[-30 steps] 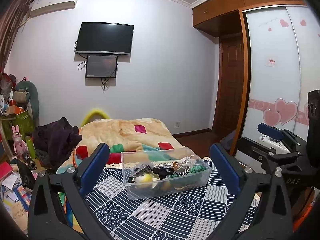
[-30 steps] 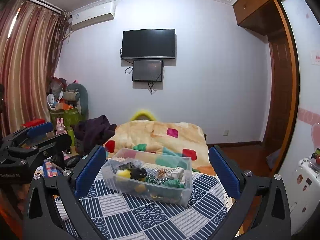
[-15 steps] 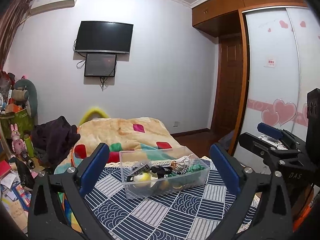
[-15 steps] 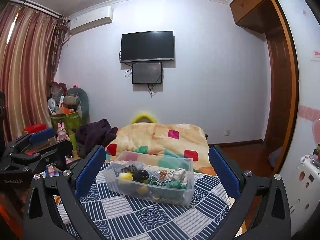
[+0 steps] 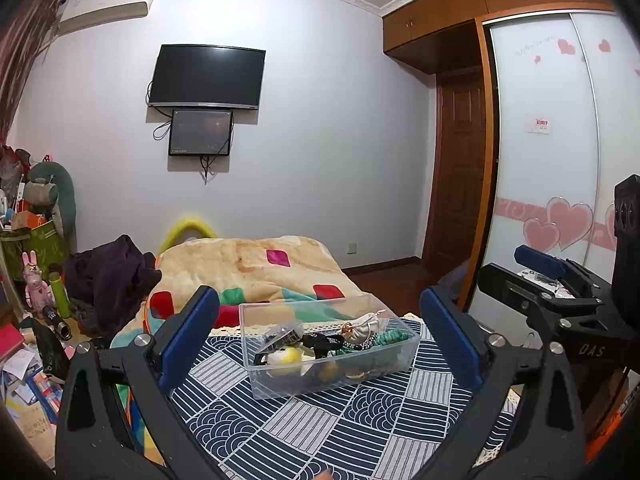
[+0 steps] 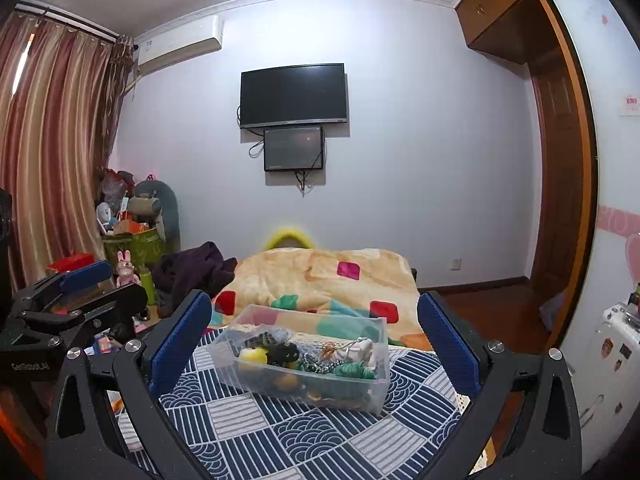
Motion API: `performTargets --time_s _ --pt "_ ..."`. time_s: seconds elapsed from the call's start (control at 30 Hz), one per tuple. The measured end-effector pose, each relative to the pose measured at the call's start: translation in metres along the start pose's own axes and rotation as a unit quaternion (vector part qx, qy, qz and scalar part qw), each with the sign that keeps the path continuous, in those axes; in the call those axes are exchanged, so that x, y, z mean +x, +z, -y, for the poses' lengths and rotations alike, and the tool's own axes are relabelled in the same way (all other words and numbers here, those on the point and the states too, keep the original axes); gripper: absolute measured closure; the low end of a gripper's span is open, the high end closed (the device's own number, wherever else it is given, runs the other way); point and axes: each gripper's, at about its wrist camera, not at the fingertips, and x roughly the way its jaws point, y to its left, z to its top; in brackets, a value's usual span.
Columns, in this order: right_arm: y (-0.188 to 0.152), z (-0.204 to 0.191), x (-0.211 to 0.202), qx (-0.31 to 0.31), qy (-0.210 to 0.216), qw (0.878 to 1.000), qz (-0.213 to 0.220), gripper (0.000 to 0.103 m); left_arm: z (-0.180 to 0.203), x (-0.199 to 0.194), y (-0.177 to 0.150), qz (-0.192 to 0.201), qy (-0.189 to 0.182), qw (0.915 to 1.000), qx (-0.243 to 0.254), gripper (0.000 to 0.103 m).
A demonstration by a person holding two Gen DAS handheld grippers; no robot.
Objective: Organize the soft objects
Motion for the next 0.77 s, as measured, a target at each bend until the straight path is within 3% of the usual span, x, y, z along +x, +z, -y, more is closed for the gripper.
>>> performTargets --time_s 0.77 --pt "0.0025 -0.0019 0.0032 -0.002 0.008 1.000 -0.002 0.000 0.0027 -0.0004 0.0000 -0.007 -0.012 0.9999 0.001 0.001"
